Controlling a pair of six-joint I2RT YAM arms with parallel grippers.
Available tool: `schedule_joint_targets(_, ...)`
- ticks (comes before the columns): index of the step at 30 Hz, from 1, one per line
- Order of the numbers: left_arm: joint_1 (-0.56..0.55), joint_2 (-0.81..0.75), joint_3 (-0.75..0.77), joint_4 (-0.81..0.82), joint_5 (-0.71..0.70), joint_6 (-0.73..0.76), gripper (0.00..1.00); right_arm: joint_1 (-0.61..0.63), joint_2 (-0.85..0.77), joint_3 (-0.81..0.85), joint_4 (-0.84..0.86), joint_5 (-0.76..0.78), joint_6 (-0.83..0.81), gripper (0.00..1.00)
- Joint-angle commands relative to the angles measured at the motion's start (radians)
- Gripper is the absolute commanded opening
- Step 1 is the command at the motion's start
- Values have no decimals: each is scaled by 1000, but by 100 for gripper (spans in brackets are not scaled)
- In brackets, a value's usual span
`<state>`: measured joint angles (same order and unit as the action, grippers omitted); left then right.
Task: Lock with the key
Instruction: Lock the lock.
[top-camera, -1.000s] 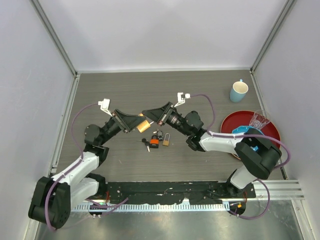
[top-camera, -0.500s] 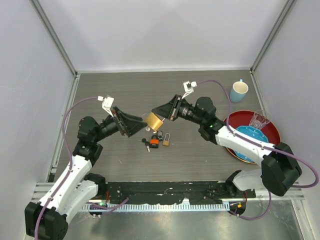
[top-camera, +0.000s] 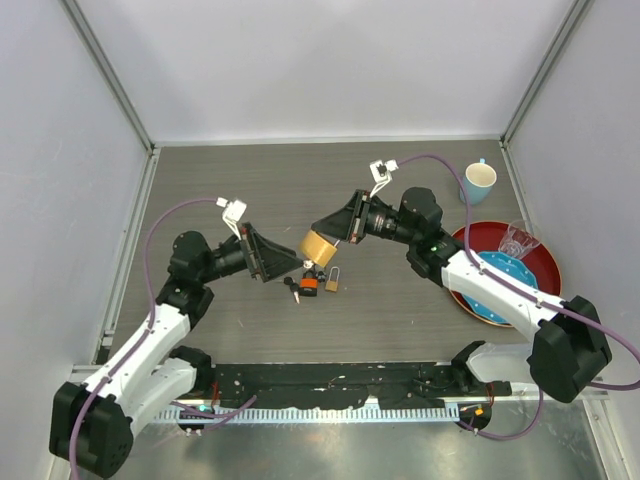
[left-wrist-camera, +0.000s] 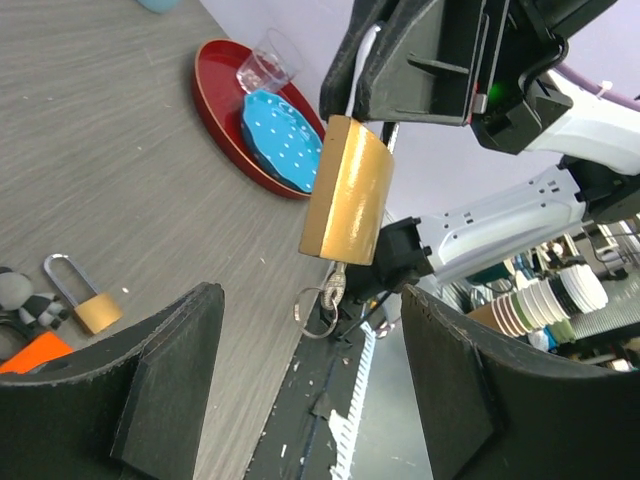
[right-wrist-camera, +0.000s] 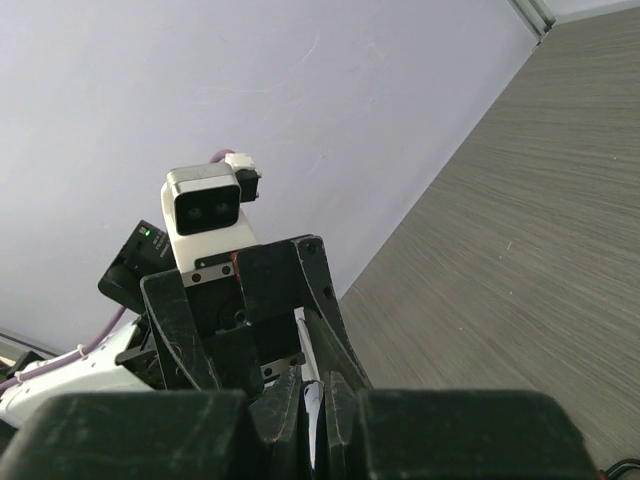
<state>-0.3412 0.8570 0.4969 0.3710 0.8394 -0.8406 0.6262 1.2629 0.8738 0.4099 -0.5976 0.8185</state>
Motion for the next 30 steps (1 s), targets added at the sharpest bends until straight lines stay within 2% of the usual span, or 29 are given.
schedule_joint_targets(1, -39, 26, -24, 181, 13, -61, 73, -5, -42, 64, 136, -13, 50, 2)
schedule_joint_targets(4, -62, 60, -37, 273, 20, -107, 68, -5, -33, 56, 173, -11, 76, 2)
schedule_joint_targets(6, -76, 77, -44, 319, 18, -124, 60, -6, -31, 57, 176, -2, 76, 2)
schedule_joint_targets(8, -84, 82, -43, 325, 21, -126, 49, -5, -30, 57, 181, 1, 79, 2)
schedule_joint_targets(13, -90, 77, -60, 347, 4, -133, 40, -5, -25, 57, 201, 1, 94, 2)
schedule_joint_targets(16, -96, 74, -61, 350, 1, -137, 30, -5, -20, 56, 208, -4, 100, 2)
schedule_joint_targets(19, -99, 77, -66, 352, 1, -133, 25, -6, -22, 53, 210, -4, 99, 2)
schedule_joint_targets(26, -99, 74, -84, 364, 6, -135, 0, -5, -22, 50, 205, -2, 93, 2)
schedule_joint_targets(30, -98, 65, -92, 359, 1, -137, 0, -8, -19, 51, 198, -2, 87, 2)
